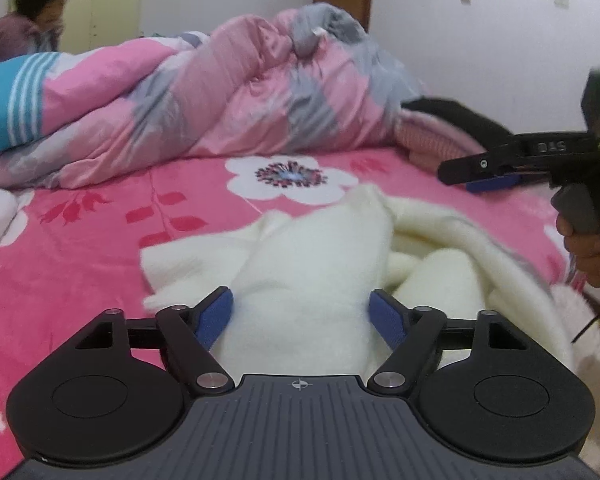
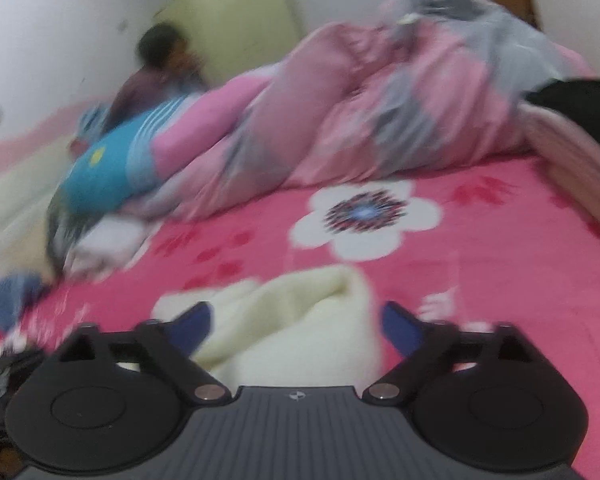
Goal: Fold clothes
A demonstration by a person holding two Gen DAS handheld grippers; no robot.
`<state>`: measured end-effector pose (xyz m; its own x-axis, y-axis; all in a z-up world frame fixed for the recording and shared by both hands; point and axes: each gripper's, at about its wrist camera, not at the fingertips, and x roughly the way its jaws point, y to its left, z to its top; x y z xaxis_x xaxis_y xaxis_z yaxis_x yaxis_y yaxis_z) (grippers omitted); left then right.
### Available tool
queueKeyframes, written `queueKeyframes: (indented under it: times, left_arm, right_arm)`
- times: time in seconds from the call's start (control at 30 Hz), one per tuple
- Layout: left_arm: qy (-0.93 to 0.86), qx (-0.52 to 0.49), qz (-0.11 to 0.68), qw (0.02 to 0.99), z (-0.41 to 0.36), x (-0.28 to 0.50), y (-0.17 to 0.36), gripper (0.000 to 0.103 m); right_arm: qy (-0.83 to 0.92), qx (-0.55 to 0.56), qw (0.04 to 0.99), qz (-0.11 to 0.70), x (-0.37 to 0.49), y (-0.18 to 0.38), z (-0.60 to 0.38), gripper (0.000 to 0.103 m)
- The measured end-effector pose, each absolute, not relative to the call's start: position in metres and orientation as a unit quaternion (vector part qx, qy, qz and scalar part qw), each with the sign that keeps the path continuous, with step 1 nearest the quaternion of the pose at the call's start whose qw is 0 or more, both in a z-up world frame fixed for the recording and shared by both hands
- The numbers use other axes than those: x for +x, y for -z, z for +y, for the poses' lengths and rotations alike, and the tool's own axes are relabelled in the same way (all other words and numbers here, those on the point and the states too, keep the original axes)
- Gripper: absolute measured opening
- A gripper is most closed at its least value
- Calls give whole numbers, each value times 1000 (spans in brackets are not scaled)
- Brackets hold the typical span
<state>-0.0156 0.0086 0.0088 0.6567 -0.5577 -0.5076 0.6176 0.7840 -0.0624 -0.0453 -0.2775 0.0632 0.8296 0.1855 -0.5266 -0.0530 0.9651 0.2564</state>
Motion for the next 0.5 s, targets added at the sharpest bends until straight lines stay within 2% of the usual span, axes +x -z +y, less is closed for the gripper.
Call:
queueKeyframes:
  times: [0.17,0.3,0.37,0.5]
  left_arm:
    - [289,120,245,918,-10,-17,-1,84]
    - [279,114,246,921,-5,-13,0,83]
    - [278,100,245,923,0,-10,-2,81]
    - [282,90,243,923,2,-8,-4,76]
  right_arm:
    - [-33,-19,939,342,-41,-38,-219,103]
    - [5,-54,931,360,-66,-21,-231,100]
    - [40,-56,930,361,-82,-16,-253,100]
    - [68,26,925,373,-98,-16,-302,95]
